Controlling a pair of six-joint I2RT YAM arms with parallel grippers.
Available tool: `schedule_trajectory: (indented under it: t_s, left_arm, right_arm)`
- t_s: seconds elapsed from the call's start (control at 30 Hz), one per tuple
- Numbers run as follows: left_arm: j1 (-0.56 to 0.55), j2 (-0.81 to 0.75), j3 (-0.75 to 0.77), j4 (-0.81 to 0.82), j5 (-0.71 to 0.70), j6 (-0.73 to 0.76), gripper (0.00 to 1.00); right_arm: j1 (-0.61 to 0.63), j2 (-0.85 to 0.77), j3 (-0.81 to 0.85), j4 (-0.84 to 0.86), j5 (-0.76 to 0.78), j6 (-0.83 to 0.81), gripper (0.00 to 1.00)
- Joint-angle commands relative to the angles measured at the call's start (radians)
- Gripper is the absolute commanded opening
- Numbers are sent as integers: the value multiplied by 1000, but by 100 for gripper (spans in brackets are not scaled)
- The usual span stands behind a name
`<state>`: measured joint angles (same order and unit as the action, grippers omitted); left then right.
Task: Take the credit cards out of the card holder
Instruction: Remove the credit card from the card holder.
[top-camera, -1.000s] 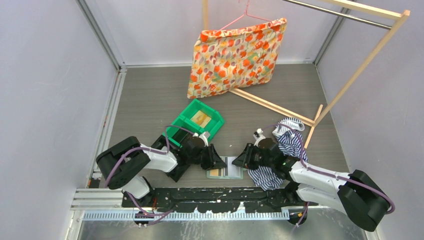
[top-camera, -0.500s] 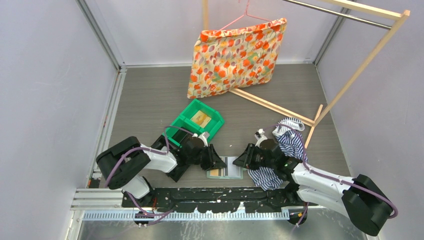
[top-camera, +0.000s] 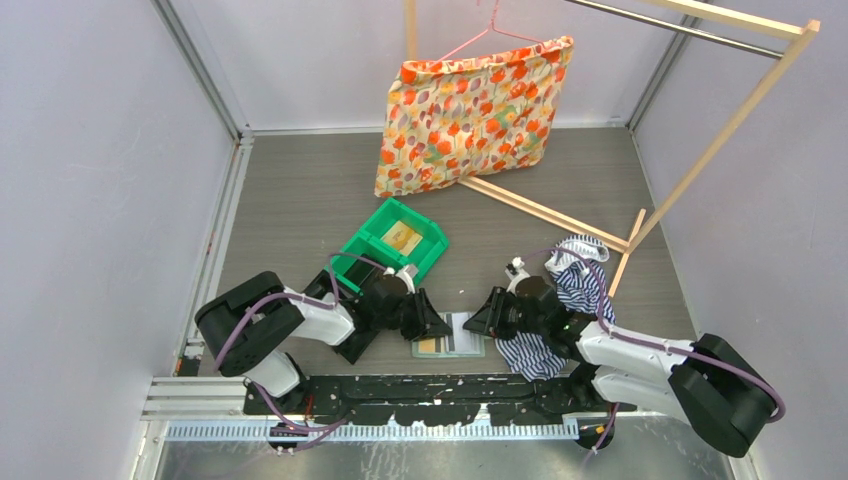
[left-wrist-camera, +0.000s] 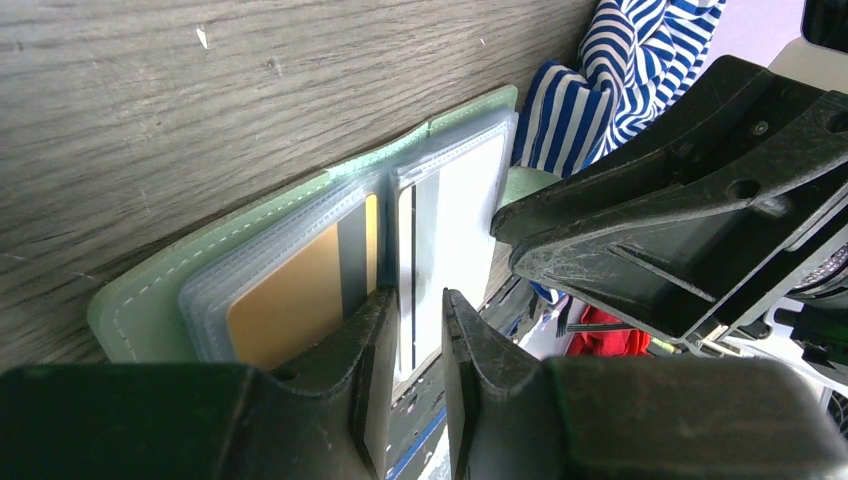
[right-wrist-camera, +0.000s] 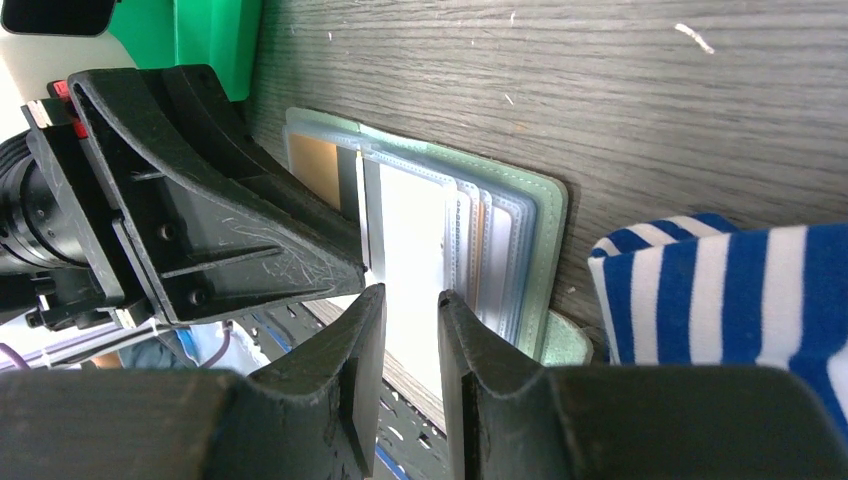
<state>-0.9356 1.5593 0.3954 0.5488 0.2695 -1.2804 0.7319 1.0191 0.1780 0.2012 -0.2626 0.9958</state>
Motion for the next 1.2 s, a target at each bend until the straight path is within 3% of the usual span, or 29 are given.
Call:
schedule_trajectory:
  t_s: [0.0, 0.67, 0.8, 0.93, 1.17]
  left_arm:
    - [-3, 0, -9, 22, -18, -2, 25]
    - [-3, -15, -38, 80, -42, -20, 20]
    - [-3, -18, -41, 73, -48, -20, 16]
    - [-3, -23, -44, 51, -65, -21, 2]
    - [-3, -65, -37, -34, -95, -7, 1]
  right_arm:
    - [19, 48, 20, 24, -13, -27, 31]
    - [47, 118, 5, 79, 3, -18, 31]
    - [49, 120, 10, 74, 6, -19, 31]
    - [51, 67, 27, 19, 27, -28, 31]
    - [50, 67, 35, -4, 35, -40, 31]
